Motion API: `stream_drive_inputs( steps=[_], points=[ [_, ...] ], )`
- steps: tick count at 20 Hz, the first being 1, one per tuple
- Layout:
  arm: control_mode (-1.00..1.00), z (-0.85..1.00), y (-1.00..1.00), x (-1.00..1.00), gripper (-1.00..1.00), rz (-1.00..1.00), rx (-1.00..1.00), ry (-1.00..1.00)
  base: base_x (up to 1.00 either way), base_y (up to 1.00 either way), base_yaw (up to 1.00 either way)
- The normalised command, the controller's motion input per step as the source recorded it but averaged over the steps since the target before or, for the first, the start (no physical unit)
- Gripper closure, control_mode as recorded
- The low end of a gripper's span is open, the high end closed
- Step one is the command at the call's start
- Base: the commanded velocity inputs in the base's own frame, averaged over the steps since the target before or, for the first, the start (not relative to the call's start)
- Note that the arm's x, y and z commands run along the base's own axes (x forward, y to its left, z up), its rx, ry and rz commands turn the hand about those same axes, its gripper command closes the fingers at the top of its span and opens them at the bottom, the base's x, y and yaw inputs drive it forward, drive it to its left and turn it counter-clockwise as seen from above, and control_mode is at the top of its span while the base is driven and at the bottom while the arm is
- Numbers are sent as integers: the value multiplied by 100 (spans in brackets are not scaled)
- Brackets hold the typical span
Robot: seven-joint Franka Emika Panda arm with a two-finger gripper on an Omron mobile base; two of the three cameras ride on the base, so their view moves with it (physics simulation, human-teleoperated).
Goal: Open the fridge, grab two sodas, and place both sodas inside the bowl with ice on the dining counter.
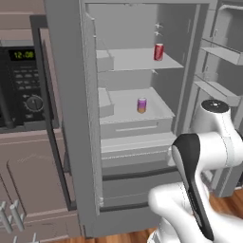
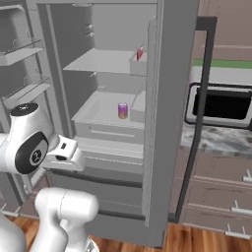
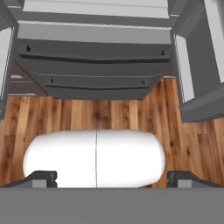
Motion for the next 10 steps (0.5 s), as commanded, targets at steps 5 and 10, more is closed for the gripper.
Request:
stream_drive_inputs(
  steps=[5, 10],
  points=[
    [100, 0, 0, 0, -100, 0, 0, 0, 49, 11, -2],
    [100, 0, 0, 0, -100, 0, 0, 0, 61, 0, 0]
  ],
)
